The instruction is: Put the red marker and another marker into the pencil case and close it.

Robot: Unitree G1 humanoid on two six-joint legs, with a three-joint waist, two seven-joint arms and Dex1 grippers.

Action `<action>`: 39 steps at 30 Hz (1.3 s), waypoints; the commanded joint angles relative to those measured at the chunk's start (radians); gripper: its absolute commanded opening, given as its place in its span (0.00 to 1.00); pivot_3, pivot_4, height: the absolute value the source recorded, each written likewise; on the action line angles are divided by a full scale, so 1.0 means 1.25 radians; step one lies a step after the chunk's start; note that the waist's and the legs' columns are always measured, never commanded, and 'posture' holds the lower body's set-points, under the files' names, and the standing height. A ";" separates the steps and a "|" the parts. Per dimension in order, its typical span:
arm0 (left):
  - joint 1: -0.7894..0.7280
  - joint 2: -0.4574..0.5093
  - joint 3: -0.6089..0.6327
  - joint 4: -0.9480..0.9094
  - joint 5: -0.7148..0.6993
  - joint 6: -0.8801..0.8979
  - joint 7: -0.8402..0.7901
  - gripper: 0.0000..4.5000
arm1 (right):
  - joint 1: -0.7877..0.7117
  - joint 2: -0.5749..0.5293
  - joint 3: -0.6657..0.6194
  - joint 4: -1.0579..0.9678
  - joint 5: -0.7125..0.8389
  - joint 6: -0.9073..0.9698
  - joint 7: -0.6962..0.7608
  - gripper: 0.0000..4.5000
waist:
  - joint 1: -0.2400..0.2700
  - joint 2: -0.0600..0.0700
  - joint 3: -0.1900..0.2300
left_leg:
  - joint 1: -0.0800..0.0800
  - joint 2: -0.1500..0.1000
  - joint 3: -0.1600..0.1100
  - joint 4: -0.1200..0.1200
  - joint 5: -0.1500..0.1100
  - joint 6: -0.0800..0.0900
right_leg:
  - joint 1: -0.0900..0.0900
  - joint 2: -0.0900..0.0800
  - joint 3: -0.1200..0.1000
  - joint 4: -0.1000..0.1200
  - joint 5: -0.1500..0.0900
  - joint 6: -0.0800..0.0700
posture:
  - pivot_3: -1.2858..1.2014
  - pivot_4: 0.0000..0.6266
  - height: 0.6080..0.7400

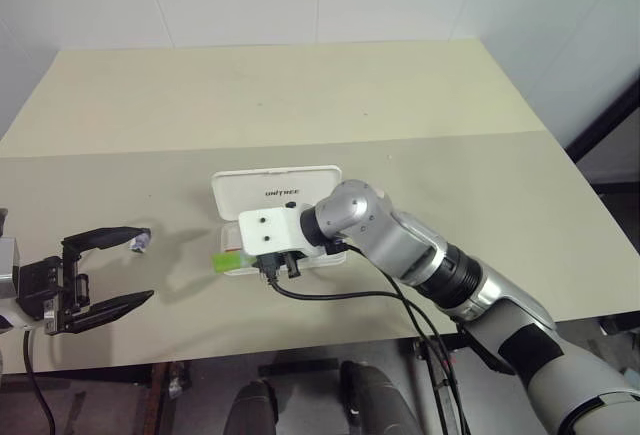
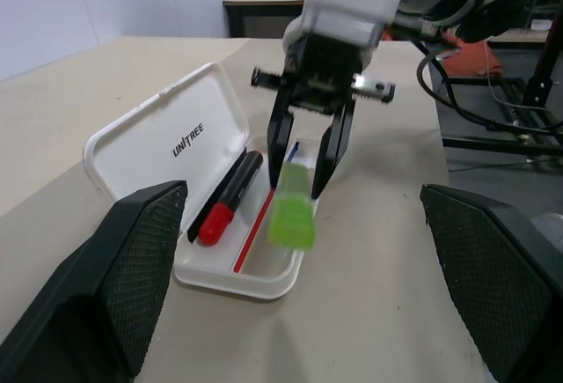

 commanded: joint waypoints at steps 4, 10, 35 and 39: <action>0.010 0.000 0.029 -0.031 -0.012 0.004 -0.016 1.00 | -0.033 0.034 0.005 0.027 -0.049 0.045 -0.024 0.25 | 0.000 0.000 0.000 | 0.000 0.000 0.000 0.000 0.000 0.000 | 0.000 0.000 0.000 0.000 0.000 0.000 | 0.52 0.24 1.00; 0.014 -0.001 0.033 -0.035 -0.013 0.006 -0.014 1.00 | -0.044 0.033 0.022 0.023 -0.068 0.092 -0.001 0.25 | -0.001 0.000 0.000 | 0.000 0.000 0.000 -0.001 0.000 0.000 | -0.001 0.000 0.000 0.000 0.000 0.000 | 0.52 0.24 1.00; -0.003 0.001 0.029 -0.028 -0.004 0.004 -0.008 1.00 | -0.075 0.050 0.026 -0.068 -0.026 0.254 0.017 0.25 | -0.001 0.000 0.000 | 0.000 0.000 0.000 -0.001 0.000 -0.001 | -0.001 0.000 0.000 0.000 0.000 0.000 | 0.52 0.24 1.00; -0.009 0.001 0.027 -0.026 -0.002 0.004 -0.008 1.00 | -0.078 0.052 0.028 -0.062 -0.022 0.260 0.005 0.25 | -0.001 0.000 0.000 | -0.001 0.000 0.000 -0.001 0.000 -0.001 | -0.001 0.000 0.000 0.000 0.000 0.000 | 0.52 0.24 1.00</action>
